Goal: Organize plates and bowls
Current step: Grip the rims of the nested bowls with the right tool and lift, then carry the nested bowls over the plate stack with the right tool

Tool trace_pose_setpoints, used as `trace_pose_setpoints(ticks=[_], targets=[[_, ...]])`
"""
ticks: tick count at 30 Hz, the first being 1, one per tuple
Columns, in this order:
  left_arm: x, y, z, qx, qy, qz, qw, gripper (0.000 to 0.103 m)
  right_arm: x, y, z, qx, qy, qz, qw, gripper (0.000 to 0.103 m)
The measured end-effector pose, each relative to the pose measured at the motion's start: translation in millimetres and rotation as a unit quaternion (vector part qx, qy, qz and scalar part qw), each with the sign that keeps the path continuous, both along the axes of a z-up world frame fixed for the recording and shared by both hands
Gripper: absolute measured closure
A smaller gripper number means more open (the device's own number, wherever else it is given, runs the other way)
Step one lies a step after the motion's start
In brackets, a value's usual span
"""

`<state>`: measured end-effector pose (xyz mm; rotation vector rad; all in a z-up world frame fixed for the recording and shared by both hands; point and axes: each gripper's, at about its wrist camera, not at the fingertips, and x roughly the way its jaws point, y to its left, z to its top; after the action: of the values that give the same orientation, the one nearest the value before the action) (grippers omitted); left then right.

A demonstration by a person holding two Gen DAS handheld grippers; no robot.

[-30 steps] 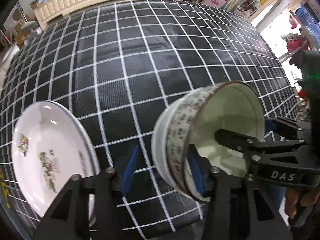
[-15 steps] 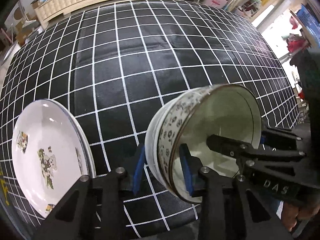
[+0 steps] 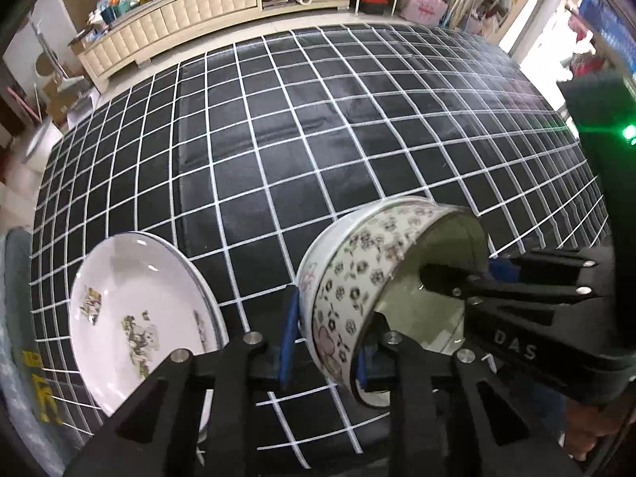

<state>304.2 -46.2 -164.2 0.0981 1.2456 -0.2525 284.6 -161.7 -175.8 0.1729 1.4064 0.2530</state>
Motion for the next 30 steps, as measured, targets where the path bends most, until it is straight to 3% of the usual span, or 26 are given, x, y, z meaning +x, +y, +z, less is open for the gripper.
trace_pose_setpoints(ticks=[3, 9, 11, 16, 19, 22, 25, 27, 30], targets=[[10, 13, -6, -0.031, 0.019, 0.017, 0.9992, 0.084, 2, -1, 3, 0.008, 0.002, 0.001, 1.0, 0.079], [11, 17, -10, -0.037, 0.035, 0.011, 0.9986, 0.081, 4, -1, 3, 0.013, 0.002, 0.007, 1.0, 0.079], [8, 20, -10, -0.041, 0.027, 0.007, 0.9987, 0.074, 2, -3, 3, 0.009, 0.001, 0.012, 1.0, 0.079], [6, 24, -9, -0.035, 0.015, -0.003, 0.9993, 0.047, 2, -12, -4, 0.02, 0.02, 0.004, 1.0, 0.078], [5, 20, -8, -0.042, 0.013, -0.004, 0.999, 0.044, 2, -15, -7, 0.023, 0.023, 0.004, 0.999, 0.077], [5, 15, -13, -0.022, 0.01, -0.011, 0.9996, 0.044, 0, -14, -5, 0.024, 0.013, 0.009, 1.0, 0.075], [8, 17, -21, -0.019, 0.02, -0.01, 0.9996, 0.044, 1, -14, -6, 0.025, 0.016, 0.009, 1.0, 0.061], [12, 21, -27, -0.023, 0.028, -0.003, 0.9994, 0.043, 3, -17, -10, 0.024, 0.019, 0.005, 1.0, 0.042], [17, 26, -33, -0.042, 0.036, 0.005, 0.9985, 0.036, 4, -22, -13, 0.027, 0.018, 0.002, 0.999, 0.037]])
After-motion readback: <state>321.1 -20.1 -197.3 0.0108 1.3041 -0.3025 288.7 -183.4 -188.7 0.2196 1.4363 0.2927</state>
